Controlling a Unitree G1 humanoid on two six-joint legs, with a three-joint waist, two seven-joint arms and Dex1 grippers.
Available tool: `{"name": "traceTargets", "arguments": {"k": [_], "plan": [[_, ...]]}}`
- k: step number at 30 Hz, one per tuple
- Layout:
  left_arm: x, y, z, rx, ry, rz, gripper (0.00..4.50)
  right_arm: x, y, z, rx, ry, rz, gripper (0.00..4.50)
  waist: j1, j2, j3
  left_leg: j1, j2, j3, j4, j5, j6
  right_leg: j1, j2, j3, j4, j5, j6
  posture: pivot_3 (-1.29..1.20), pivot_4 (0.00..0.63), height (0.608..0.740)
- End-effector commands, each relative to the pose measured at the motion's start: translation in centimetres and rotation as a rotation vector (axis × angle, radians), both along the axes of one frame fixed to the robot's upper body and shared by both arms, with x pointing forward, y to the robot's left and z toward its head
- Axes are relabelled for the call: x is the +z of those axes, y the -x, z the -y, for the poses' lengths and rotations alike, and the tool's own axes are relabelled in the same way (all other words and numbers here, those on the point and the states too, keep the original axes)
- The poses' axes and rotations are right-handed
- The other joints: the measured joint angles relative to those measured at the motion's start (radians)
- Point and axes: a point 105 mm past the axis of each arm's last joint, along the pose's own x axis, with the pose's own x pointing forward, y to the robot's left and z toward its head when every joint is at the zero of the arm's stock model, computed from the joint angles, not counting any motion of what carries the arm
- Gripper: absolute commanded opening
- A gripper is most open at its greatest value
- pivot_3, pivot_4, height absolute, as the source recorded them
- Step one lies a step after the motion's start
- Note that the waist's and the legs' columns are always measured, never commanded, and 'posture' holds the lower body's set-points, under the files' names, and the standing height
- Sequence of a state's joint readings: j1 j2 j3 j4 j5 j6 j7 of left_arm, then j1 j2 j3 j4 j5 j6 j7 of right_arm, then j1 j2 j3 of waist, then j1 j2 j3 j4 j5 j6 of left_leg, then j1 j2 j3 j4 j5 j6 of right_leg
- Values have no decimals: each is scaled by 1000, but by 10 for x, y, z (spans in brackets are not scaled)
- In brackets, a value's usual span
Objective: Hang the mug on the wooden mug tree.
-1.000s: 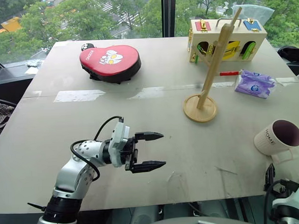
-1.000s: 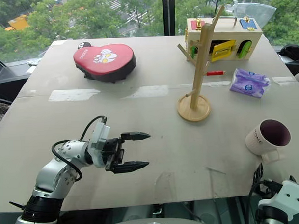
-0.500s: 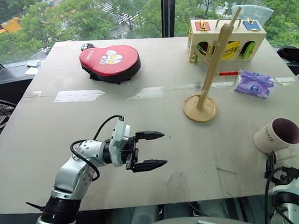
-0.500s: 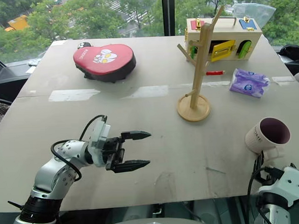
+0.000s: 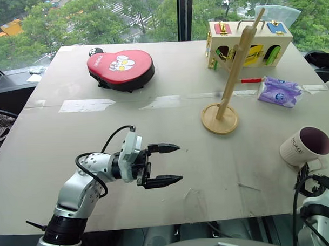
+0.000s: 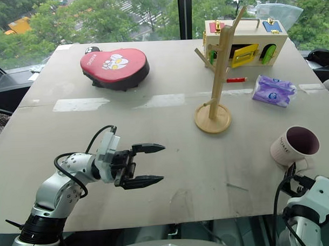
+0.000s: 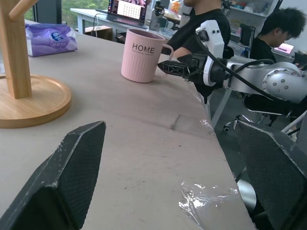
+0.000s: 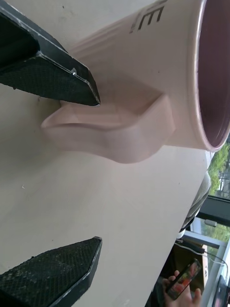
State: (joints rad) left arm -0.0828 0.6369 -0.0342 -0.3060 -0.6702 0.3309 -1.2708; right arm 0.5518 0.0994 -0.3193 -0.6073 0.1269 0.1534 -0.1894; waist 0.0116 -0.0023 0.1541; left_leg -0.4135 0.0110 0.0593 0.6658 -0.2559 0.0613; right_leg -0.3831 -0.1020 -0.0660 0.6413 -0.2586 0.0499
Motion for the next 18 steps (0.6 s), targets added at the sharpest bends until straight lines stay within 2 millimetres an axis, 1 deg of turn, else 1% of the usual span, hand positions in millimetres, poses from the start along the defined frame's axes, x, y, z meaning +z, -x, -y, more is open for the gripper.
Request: {"name": "traceTargets", "arguments": {"k": [1, 8, 16, 18], "plan": [[11, 0, -1, 1, 9, 62, 4419, 6, -2, 11, -52, 32, 5, 4411, 0, 0, 0, 0, 0, 0, 0, 0, 0, 0, 0, 0, 0, 0, 0, 0, 150, 733], [12, -2, -3, 33, 6, 72, 4419, 1, -15, 22, -85, 11, -3, 4411, 0, 0, 0, 0, 0, 1, 0, 0, 0, 0, 5, 1, 0, 1, 1, 0, 150, 733], [12, 0, -2, 50, 10, 71, 4419, -2, -19, 26, -95, -1, -16, 4411, -1, 0, 0, 0, 0, 1, 0, 0, 0, 0, 6, 2, 1, 2, 2, 0, 150, 733], [12, 0, -3, 54, 10, 72, 4419, -6, -20, 29, -114, -18, -24, 3907, -1, 0, 0, 0, 0, 1, 0, 0, 0, 0, 6, 2, 1, 1, 2, 0, 150, 733]]}}
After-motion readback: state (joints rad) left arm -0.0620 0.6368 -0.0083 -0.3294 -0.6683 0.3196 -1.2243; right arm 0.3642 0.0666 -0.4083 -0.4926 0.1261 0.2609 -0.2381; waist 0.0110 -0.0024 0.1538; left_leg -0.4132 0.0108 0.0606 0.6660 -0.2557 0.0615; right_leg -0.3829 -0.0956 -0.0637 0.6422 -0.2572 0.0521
